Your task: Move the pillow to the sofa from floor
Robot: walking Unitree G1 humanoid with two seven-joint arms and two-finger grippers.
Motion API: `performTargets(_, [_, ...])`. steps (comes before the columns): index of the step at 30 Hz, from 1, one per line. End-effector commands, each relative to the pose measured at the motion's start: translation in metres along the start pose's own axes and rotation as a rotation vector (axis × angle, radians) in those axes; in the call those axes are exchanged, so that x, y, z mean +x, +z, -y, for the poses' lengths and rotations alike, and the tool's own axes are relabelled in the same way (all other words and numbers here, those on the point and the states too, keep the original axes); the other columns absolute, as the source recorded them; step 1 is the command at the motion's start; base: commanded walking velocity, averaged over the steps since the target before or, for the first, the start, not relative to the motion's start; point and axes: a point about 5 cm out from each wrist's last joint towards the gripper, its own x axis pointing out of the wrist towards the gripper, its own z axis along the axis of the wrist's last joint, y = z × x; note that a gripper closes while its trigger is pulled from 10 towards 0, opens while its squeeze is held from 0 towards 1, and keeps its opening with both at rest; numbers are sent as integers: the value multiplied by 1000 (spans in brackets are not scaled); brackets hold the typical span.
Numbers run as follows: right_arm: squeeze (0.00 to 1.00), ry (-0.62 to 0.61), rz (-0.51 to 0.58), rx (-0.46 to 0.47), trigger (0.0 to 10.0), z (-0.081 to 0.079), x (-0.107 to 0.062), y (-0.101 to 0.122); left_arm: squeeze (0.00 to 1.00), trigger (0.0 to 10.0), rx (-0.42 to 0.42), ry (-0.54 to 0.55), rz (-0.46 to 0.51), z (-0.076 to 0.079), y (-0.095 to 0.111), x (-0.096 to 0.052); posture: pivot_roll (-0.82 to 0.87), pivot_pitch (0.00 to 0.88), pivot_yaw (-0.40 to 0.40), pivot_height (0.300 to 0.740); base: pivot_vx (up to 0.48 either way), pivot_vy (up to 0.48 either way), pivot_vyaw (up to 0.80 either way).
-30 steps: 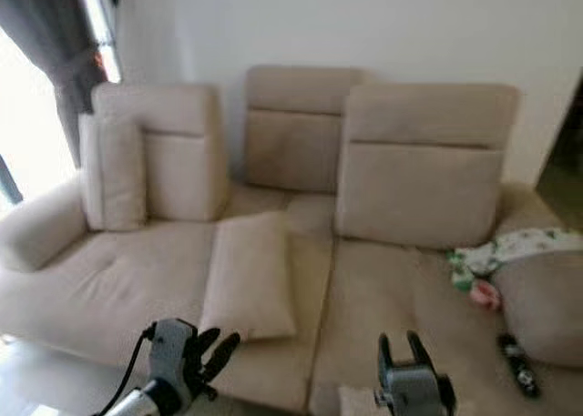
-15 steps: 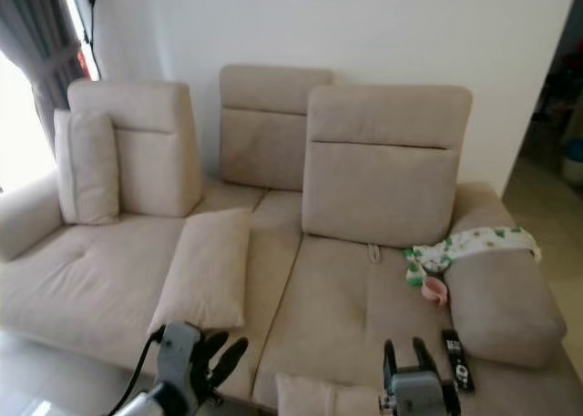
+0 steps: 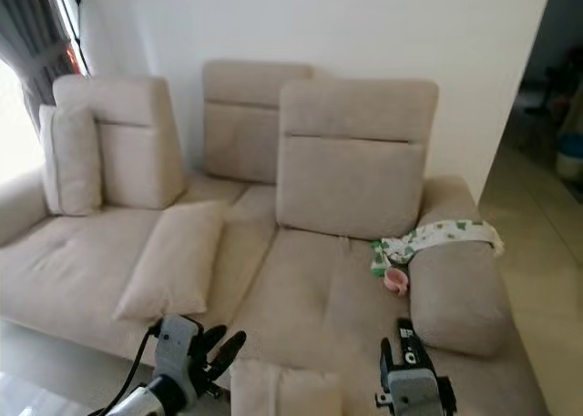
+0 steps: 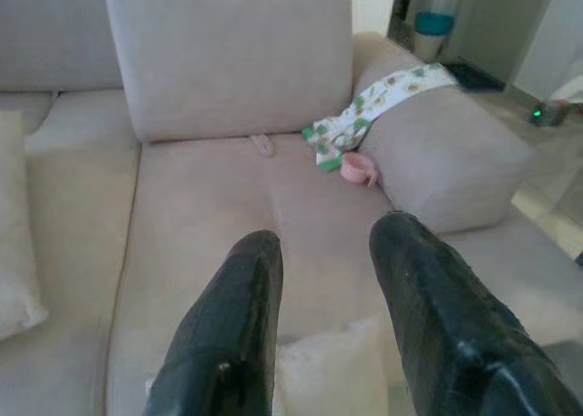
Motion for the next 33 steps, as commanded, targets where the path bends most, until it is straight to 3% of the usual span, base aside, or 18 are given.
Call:
performTargets(1, [0,41,0,14,10000,-8,3,0,0,10000,3,27,-20,-7,-3,-2,115,5,84,740,0,0,0])
performTargets(9, [0,81,18,29,10000,-14,13,2,0,10000,0,46,-15,-8,-2,2,116,2,80,740,0,0,0])
performTargets(25, [0,181,-22,47,10000,-26,12,-9,0,10000,4,122,-37,-12,-8,8,117,1,76,740,0,0,0])
performTargets(33, [0,197,-26,60,10000,-26,12,-12,0,10000,2,120,-39,-11,-9,10,115,1,74,710,0,0,0])
